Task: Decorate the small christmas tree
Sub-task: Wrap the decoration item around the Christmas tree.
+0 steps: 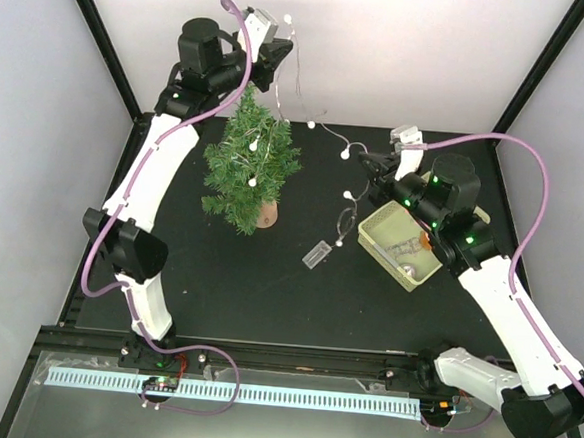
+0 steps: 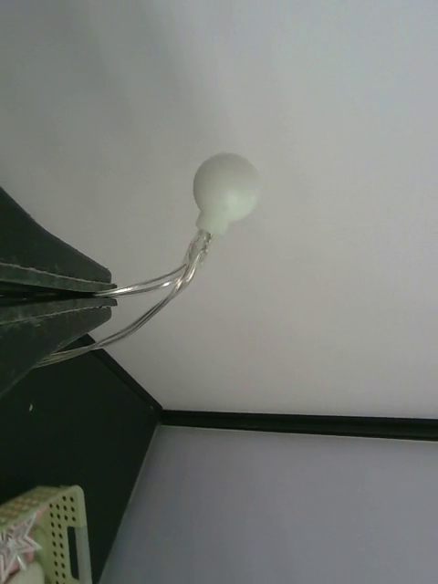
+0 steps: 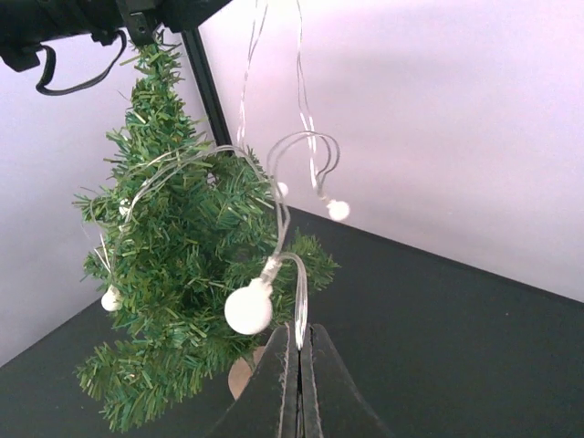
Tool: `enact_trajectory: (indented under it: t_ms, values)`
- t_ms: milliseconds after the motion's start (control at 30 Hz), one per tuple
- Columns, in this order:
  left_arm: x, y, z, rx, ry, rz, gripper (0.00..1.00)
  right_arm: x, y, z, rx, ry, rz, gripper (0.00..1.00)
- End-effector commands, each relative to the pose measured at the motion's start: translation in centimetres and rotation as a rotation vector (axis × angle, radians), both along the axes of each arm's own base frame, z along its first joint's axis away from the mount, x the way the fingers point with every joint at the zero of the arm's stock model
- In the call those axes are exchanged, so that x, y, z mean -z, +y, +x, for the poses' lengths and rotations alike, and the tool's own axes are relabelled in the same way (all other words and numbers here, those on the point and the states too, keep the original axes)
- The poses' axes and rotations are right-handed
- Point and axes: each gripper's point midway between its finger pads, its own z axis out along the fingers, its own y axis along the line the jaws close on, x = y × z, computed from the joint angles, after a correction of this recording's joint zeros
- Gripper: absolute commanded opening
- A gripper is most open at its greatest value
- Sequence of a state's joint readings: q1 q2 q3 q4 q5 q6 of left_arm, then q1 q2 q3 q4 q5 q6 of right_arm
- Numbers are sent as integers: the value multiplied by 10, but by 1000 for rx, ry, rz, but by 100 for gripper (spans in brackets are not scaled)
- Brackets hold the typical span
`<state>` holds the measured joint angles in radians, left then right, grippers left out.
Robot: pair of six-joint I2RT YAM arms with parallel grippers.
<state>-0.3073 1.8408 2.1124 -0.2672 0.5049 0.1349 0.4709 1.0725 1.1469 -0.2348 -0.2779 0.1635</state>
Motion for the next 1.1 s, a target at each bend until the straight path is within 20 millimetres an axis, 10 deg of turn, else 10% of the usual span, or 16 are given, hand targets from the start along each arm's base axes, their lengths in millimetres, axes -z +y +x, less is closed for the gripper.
enact_trajectory:
  t_ms: [0, 1067]
  values:
    - [-12, 6, 3, -4, 56, -96, 2, -7, -7, -5, 27, -7, 2, 1]
    - [39, 39, 32, 77, 376, -291, 5, 4, 9, -4, -60, -8, -10, 1]
